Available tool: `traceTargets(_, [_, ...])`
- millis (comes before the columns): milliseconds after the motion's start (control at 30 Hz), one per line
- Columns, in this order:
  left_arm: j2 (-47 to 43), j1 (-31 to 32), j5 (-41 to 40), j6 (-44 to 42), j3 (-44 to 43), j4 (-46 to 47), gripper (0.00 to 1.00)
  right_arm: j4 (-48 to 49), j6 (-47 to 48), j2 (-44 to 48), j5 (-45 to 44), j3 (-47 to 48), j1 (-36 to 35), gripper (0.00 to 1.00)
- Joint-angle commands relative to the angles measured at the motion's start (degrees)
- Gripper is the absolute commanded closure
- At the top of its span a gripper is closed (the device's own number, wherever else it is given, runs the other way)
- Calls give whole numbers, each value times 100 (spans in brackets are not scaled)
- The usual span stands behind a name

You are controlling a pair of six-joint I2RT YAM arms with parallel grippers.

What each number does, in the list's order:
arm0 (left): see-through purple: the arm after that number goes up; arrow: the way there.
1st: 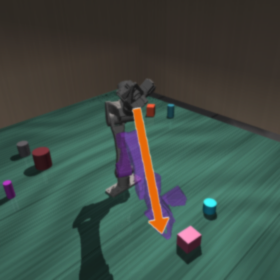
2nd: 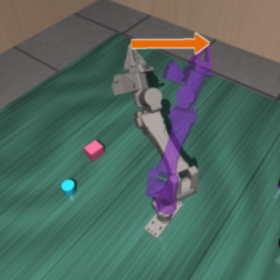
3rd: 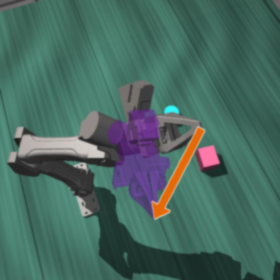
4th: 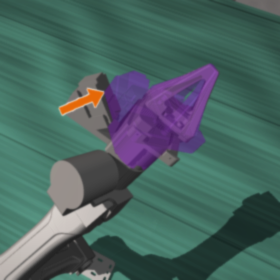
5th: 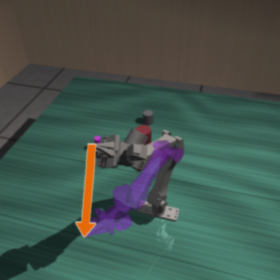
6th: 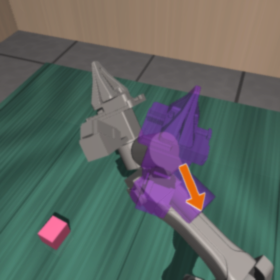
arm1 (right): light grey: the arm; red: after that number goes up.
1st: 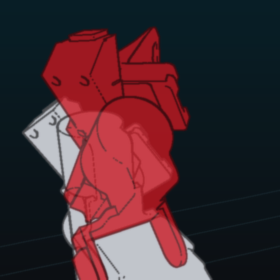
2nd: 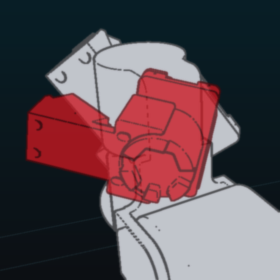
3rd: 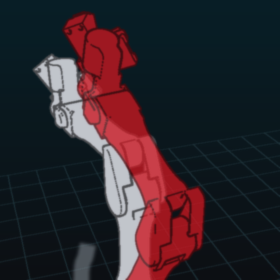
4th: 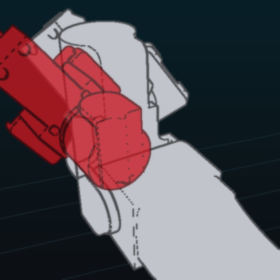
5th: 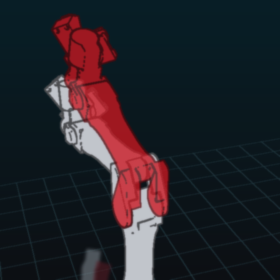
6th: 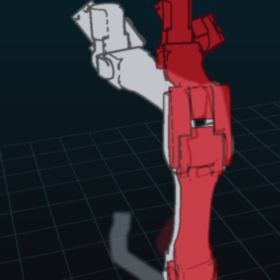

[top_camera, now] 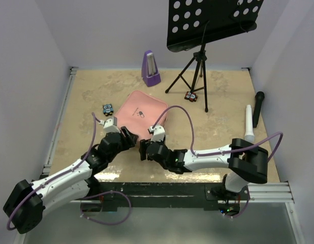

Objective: Organize the medicine kit
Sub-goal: Zip the medicine box at the center of the board.

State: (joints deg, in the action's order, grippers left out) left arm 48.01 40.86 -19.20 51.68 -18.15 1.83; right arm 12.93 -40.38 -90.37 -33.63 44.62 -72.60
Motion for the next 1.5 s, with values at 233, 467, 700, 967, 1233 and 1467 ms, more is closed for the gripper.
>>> traceTargets(233, [376,-34,531,-97,31,846,44,-448,-936,-367,-794,591,-9,34])
traceTargets(467, [297,-34,567,-106,84,863,45,-642,-1051,-552,-1119,758,0,39])
traceTargets(700, [218,-34,549,-97,137,846,46,-783,-1121,-710,-1392,864,0,47])
traceTargets(967, [174,-34,540,-97,172,811,46,-836,-1103,-763,-1585,952,0,60])
traceTargets(1233, [103,-34,549,-79,207,784,47,-810,-1051,-816,-1612,1031,0,67])
traceTargets(1467, [59,-34,558,-79,224,758,47,-678,-919,-763,-1489,987,9,71])
